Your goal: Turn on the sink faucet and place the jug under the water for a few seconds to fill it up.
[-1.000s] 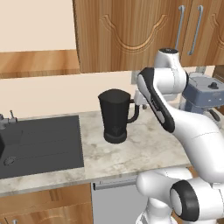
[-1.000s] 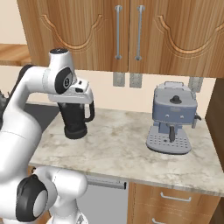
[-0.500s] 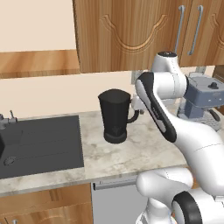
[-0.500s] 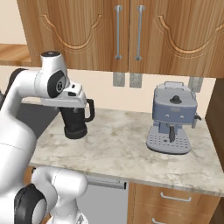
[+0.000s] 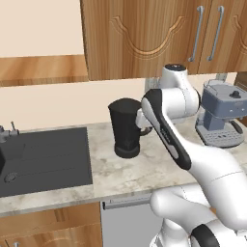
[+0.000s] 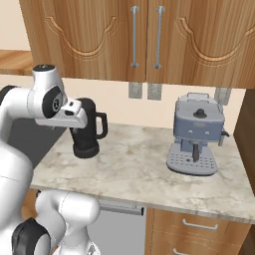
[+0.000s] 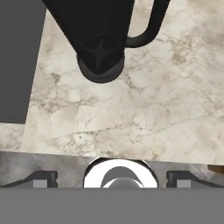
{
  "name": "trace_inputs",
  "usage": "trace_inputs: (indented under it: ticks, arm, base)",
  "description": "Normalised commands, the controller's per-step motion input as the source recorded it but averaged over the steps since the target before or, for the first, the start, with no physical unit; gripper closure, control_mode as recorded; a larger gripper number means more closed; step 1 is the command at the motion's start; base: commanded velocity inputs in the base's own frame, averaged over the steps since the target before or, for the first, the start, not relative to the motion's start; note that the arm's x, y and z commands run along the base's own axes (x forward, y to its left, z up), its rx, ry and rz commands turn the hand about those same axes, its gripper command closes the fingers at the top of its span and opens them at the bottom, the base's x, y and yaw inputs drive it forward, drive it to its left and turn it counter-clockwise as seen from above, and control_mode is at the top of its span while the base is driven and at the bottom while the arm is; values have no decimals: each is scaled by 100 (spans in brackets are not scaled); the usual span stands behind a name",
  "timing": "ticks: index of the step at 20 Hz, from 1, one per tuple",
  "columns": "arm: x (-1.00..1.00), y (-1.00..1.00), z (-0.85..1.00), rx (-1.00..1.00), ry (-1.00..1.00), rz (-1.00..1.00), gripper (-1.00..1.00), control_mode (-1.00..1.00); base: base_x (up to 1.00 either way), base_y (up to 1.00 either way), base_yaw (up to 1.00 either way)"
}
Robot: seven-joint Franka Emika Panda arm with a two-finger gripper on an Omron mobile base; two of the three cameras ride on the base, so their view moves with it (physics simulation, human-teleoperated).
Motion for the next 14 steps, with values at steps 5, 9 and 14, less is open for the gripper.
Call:
trace_inputs:
  ticks: [5, 9, 14]
  arm:
    - [0, -40, 0, 1, 0, 0, -100, -100]
    - [0, 0, 0, 0, 0, 0, -100, -100]
    - [0, 0, 0, 0, 0, 0, -100, -100]
  base:
    - [0, 0, 0]
    - [0, 0, 0]
    - [0, 0, 0]
